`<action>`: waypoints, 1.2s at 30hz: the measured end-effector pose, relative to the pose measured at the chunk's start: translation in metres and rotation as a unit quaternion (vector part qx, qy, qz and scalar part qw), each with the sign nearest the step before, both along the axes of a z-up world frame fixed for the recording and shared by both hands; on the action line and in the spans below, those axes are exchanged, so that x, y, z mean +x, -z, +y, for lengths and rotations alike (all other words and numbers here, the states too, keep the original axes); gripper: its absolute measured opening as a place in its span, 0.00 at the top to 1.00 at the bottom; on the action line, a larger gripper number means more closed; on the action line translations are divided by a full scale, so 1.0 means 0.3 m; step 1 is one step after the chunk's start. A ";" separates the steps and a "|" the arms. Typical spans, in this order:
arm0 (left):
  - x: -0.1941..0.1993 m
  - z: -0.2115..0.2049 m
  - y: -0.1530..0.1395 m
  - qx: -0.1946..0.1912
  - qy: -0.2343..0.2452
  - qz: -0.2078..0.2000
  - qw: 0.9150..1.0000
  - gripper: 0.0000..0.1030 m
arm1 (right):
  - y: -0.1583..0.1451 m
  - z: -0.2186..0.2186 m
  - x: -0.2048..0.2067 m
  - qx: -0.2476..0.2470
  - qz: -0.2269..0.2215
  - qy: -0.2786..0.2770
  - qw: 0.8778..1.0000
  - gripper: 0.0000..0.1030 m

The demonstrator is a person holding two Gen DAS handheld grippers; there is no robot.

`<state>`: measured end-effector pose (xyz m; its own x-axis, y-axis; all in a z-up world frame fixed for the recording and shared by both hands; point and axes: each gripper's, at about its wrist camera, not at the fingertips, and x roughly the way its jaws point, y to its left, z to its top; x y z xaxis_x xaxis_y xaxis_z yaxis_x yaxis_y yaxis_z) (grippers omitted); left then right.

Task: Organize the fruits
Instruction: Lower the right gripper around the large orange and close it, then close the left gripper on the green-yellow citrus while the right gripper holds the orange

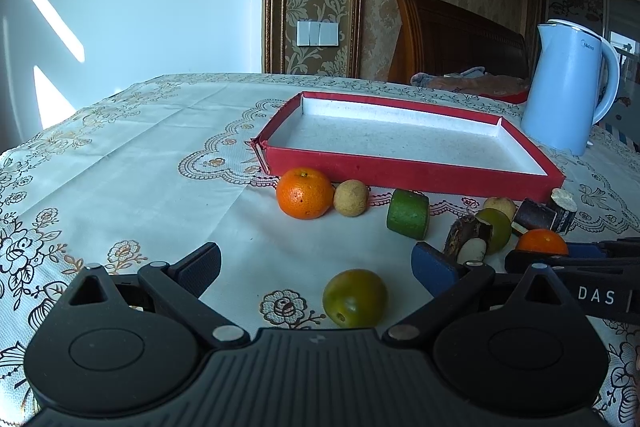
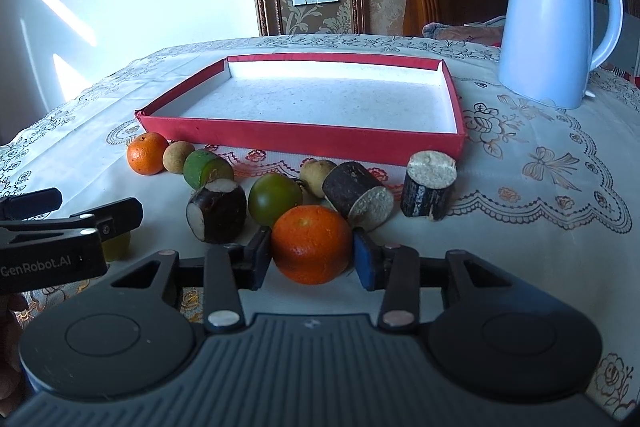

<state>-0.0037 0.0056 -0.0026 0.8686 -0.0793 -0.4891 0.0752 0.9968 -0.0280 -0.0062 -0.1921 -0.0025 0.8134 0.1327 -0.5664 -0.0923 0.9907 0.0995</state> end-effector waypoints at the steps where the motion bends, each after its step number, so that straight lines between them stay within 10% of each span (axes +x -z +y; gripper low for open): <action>1: 0.001 0.001 0.001 -0.001 0.003 0.003 1.000 0.01 | 0.000 -0.005 -0.012 0.002 -0.002 0.001 1.000 0.61; 16: -0.001 0.023 0.005 -0.030 0.040 0.020 0.999 0.02 | -0.003 -0.071 -0.106 0.041 -0.025 0.004 0.999 0.61; 25: 0.008 -0.016 0.017 0.004 0.047 0.038 0.998 0.40 | 0.012 -0.103 -0.093 0.079 -0.015 0.001 0.997 0.61; 36: 0.010 -0.026 0.021 0.012 0.045 0.041 0.998 0.50 | 0.012 -0.093 -0.091 0.074 -0.014 0.001 0.997 0.61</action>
